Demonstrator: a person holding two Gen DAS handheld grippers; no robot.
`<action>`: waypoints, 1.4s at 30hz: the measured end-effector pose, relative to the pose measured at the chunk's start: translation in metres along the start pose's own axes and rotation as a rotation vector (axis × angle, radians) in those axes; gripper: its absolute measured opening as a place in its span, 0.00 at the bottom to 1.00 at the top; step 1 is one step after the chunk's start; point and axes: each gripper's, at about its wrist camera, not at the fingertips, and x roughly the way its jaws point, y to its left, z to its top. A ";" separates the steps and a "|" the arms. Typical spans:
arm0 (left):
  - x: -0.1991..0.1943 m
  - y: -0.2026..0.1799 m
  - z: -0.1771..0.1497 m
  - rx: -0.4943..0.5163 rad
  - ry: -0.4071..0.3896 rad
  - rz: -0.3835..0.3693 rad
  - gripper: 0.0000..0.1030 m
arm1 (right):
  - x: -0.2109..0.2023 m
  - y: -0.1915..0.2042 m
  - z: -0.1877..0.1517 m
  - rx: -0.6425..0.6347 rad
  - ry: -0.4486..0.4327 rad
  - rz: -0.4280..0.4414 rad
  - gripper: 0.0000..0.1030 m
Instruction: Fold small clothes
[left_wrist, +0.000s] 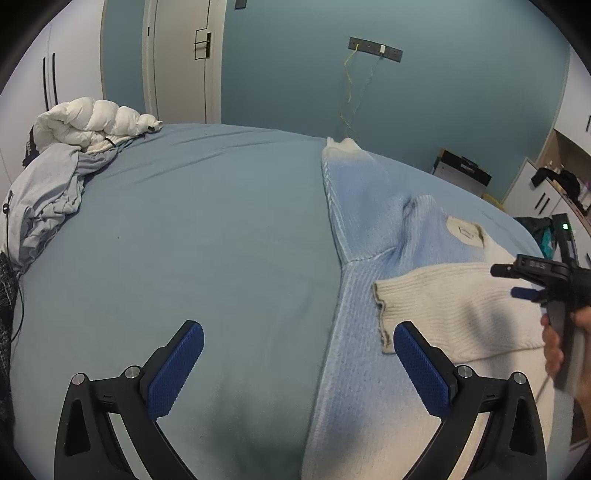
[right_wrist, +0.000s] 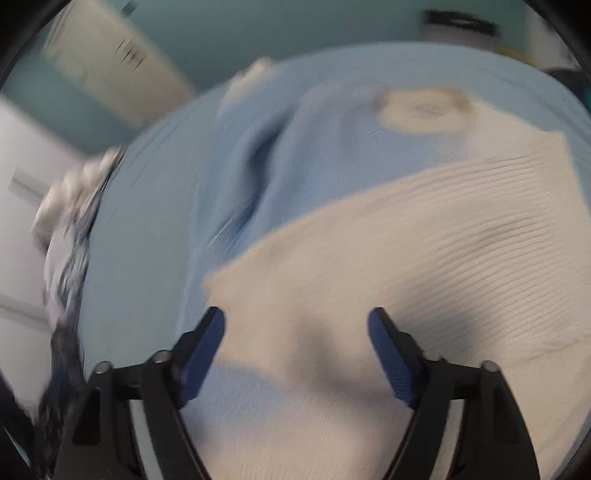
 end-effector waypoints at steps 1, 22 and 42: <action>0.002 0.000 0.000 0.002 0.002 0.003 1.00 | 0.004 -0.008 0.006 0.016 -0.011 -0.060 0.81; 0.023 -0.004 -0.013 0.034 0.053 0.038 1.00 | -0.009 0.006 -0.046 0.028 0.027 -0.214 0.96; 0.028 -0.056 -0.020 0.245 0.064 0.096 1.00 | -0.048 -0.049 -0.212 0.124 -0.470 -0.196 0.99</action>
